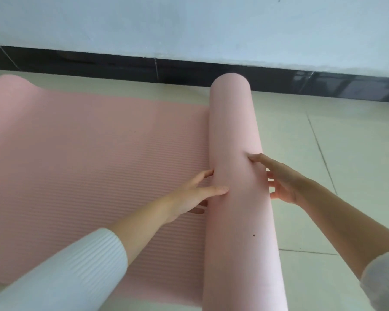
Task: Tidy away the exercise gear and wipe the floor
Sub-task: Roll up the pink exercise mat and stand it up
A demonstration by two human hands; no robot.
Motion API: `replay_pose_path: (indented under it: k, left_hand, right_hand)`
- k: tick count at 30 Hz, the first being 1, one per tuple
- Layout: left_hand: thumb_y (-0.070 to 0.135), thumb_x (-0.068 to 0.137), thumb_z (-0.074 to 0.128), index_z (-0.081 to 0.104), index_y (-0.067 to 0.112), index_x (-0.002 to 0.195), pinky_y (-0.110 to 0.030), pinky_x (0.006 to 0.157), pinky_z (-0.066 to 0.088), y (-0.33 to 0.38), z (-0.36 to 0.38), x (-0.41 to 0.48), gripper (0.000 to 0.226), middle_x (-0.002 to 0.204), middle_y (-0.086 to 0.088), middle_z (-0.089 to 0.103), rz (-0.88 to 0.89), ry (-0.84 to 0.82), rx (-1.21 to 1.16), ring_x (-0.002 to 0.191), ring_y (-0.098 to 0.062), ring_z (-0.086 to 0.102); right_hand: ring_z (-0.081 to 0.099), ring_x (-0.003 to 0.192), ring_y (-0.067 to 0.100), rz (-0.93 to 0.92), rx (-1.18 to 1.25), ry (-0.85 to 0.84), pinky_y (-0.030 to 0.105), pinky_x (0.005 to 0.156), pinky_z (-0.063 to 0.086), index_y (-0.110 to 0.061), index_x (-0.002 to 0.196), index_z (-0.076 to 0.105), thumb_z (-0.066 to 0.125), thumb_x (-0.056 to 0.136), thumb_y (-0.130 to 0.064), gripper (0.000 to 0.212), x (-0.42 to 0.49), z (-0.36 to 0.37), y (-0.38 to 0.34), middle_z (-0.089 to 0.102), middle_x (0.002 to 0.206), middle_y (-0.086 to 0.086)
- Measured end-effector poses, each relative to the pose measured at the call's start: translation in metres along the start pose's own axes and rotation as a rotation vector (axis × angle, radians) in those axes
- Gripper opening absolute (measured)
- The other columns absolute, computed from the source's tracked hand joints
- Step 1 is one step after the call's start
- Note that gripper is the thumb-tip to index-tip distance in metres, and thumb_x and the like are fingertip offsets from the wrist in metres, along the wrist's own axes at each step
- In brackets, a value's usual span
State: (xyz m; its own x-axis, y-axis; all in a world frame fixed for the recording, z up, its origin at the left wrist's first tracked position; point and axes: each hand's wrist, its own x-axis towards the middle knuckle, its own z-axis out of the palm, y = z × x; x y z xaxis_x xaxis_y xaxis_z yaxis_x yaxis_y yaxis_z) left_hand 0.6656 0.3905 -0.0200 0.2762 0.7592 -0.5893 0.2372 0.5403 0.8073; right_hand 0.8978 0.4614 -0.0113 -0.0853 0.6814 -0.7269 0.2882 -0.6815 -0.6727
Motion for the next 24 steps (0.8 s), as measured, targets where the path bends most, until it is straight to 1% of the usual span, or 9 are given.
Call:
replay_pose_path:
  k: [2, 4, 8, 13, 15, 18, 21, 23, 24]
  left_hand:
    - [0.049, 0.075, 0.073, 0.031, 0.051, 0.141, -0.038, 0.101, 0.046, 0.01, 0.031, 0.014, 0.078, 0.122, 0.02, 0.063, -0.01, -0.095, 0.068, 0.108, -0.005, 0.062]
    - [0.051, 0.072, 0.072, 0.02, 0.049, 0.146, -0.038, 0.102, 0.045, 0.022, 0.061, 0.027, 0.09, 0.128, 0.022, 0.058, -0.016, -0.172, 0.122, 0.112, -0.006, 0.06]
    - [0.053, 0.068, 0.071, 0.011, 0.049, 0.148, -0.035, 0.1, 0.046, 0.044, 0.112, 0.055, 0.1, 0.13, 0.019, 0.057, -0.014, -0.261, 0.158, 0.114, -0.01, 0.059]
    - [0.059, 0.07, 0.07, 0.005, 0.051, 0.147, -0.037, 0.101, 0.045, 0.064, 0.163, 0.085, 0.101, 0.139, 0.018, 0.048, -0.004, -0.277, 0.205, 0.117, -0.011, 0.055]
    - [0.058, 0.078, 0.065, 0.007, 0.047, 0.148, -0.036, 0.101, 0.045, 0.07, 0.175, 0.093, 0.092, 0.144, 0.018, 0.042, 0.006, -0.228, 0.207, 0.12, -0.012, 0.052]
    - [0.051, 0.087, 0.059, 0.018, 0.036, 0.151, -0.025, 0.099, 0.04, 0.074, 0.183, 0.095, 0.077, 0.146, 0.017, 0.041, 0.046, -0.185, 0.225, 0.122, -0.007, 0.048]
    - [0.047, 0.09, 0.057, 0.036, 0.035, 0.144, -0.013, 0.082, 0.041, 0.071, 0.182, 0.093, 0.059, 0.135, 0.017, 0.053, 0.044, -0.158, 0.188, 0.107, -0.002, 0.054]
    - [0.042, 0.091, 0.057, 0.048, 0.032, 0.135, -0.006, 0.064, 0.04, 0.069, 0.178, 0.092, 0.047, 0.127, 0.015, 0.06, 0.032, -0.127, 0.16, 0.098, 0.001, 0.059]
    - [0.039, 0.09, 0.058, 0.053, 0.03, 0.131, -0.006, 0.06, 0.04, 0.069, 0.176, 0.091, 0.042, 0.124, 0.013, 0.062, 0.019, -0.106, 0.151, 0.096, 0.0, 0.06]
  right_hand:
    - [0.062, 0.105, 0.025, 0.01, 0.018, 0.041, 0.045, 0.089, 0.053, -0.026, 0.109, 0.067, 0.074, 0.067, -0.057, 0.053, -0.011, -0.036, 0.013, 0.065, 0.113, 0.003]
    - [0.062, 0.103, 0.024, 0.015, 0.04, 0.082, 0.042, 0.084, 0.054, -0.026, 0.106, 0.067, 0.073, 0.069, -0.054, 0.047, -0.021, -0.068, 0.024, 0.065, 0.111, 0.002]
    - [0.062, 0.093, 0.022, 0.012, 0.074, 0.153, 0.035, 0.073, 0.052, -0.027, 0.107, 0.068, 0.072, 0.069, -0.054, 0.047, -0.03, -0.125, 0.035, 0.065, 0.105, 0.0]
    - [0.063, 0.105, 0.022, -0.007, 0.076, 0.227, 0.039, 0.091, 0.052, -0.028, 0.107, 0.07, 0.074, 0.065, -0.058, 0.052, -0.027, -0.181, 0.044, 0.069, 0.109, 0.0]
    - [0.064, 0.105, 0.021, -0.013, 0.106, 0.254, 0.04, 0.096, 0.049, -0.027, 0.107, 0.07, 0.075, 0.061, -0.061, 0.057, -0.024, -0.189, 0.048, 0.071, 0.107, -0.001]
    - [0.068, 0.098, 0.018, -0.024, 0.069, 0.288, 0.038, 0.094, 0.05, -0.023, 0.105, 0.071, 0.073, 0.065, -0.061, 0.054, -0.018, -0.186, 0.058, 0.074, 0.102, -0.002]
    - [0.069, 0.092, 0.019, -0.056, -0.019, 0.348, 0.038, 0.086, 0.055, -0.019, 0.109, 0.066, 0.072, 0.06, -0.069, 0.07, -0.013, -0.176, 0.062, 0.072, 0.103, -0.001]
    - [0.064, 0.096, 0.019, -0.065, -0.094, 0.403, 0.035, 0.079, 0.054, -0.016, 0.123, 0.056, 0.07, 0.06, -0.074, 0.087, -0.012, -0.168, 0.058, 0.065, 0.114, -0.002]
    - [0.06, 0.1, 0.02, -0.07, -0.159, 0.437, 0.034, 0.077, 0.05, -0.015, 0.131, 0.048, 0.068, 0.064, -0.073, 0.091, -0.014, -0.162, 0.054, 0.06, 0.12, 0.0]
